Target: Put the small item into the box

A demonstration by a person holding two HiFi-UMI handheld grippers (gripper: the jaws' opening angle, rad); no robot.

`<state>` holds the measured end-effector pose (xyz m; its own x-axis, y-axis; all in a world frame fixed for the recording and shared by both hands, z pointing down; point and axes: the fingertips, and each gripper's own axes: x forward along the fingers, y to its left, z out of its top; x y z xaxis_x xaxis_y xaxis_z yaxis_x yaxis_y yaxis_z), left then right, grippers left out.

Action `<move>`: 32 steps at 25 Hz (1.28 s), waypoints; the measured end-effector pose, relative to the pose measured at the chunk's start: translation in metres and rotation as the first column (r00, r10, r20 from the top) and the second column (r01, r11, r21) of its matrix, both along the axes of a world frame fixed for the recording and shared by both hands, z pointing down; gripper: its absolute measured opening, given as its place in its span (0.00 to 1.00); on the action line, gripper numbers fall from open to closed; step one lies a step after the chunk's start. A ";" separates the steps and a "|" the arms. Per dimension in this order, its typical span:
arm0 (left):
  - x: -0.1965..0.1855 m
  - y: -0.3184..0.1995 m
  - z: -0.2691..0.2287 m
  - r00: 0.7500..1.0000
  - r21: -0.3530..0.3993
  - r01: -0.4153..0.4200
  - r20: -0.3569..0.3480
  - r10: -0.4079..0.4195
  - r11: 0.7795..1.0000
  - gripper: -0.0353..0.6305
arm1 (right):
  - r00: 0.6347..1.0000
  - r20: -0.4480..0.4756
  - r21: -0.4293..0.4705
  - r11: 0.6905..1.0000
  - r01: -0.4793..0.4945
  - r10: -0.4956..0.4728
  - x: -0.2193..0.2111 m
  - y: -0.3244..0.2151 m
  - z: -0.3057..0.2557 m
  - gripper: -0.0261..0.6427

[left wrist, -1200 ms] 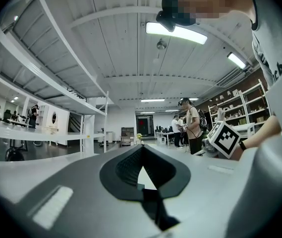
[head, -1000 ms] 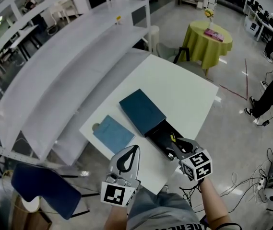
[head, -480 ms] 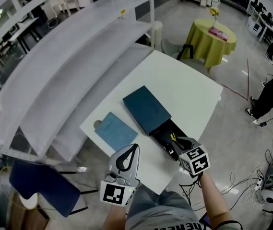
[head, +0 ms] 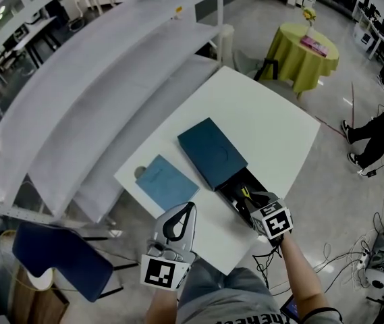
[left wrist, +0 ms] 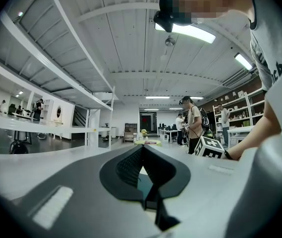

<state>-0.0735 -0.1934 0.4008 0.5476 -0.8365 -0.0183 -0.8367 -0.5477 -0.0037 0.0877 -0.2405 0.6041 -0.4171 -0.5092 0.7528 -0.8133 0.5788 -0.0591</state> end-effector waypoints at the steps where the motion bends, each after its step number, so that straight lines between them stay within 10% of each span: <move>1: -0.002 -0.001 0.000 1.000 -0.001 0.004 0.000 -0.004 1.000 0.08 | 1.000 -0.010 -0.009 1.000 0.001 -0.001 0.000 -0.001 0.003 0.13; 32: -0.042 -0.015 0.013 0.997 -0.051 0.076 0.009 -0.076 0.996 0.08 | 0.971 -0.235 -0.258 0.966 -0.014 -0.048 0.007 -0.014 0.062 0.13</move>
